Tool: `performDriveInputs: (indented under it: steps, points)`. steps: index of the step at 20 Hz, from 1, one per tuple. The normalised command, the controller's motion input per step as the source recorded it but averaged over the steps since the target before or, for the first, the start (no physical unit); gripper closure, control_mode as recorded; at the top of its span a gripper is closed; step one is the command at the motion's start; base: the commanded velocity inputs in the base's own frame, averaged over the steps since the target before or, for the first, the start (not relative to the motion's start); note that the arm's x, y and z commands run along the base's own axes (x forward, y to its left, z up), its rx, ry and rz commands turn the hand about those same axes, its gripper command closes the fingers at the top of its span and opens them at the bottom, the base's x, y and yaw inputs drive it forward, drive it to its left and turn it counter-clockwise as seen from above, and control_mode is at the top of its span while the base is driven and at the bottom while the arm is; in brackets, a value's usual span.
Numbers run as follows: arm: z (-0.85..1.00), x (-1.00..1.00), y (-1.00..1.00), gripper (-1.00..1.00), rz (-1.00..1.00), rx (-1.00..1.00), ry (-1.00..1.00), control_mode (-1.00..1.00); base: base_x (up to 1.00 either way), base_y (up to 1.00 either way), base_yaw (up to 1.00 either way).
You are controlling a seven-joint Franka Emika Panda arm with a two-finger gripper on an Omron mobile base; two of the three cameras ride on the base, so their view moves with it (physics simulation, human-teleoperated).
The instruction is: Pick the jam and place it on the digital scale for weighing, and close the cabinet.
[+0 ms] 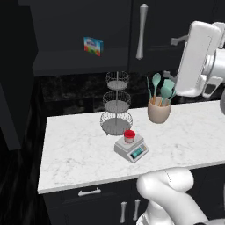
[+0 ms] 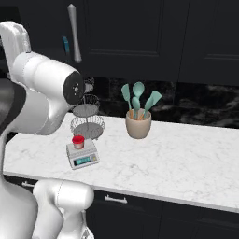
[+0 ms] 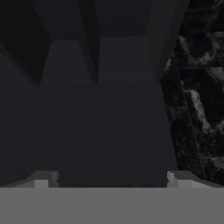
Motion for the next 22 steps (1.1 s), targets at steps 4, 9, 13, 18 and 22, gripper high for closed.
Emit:
performDriveInputs:
  steps: [4, 9, 13, 18, 22]
  points:
    - [-0.77, -0.19, 0.52, -1.00, 0.22, 0.18, -0.01, -1.00, 0.00, 0.00, 0.00]
    - [-0.66, -0.02, 0.60, -1.00, 0.05, 0.29, -0.03, -1.00, 0.00, 0.00, 0.00]
    - [-0.36, -0.18, 0.58, -1.00, 0.01, 0.21, -0.09, -1.00, 0.00, 0.00, 0.00]
    - [0.00, -0.46, 0.56, -1.00, 0.00, 0.04, -0.10, -1.00, 0.00, 0.00, 0.00]
    - [-0.01, -0.60, 0.84, -1.00, -0.04, 0.05, -0.02, -1.00, 0.00, 0.00, 0.00]
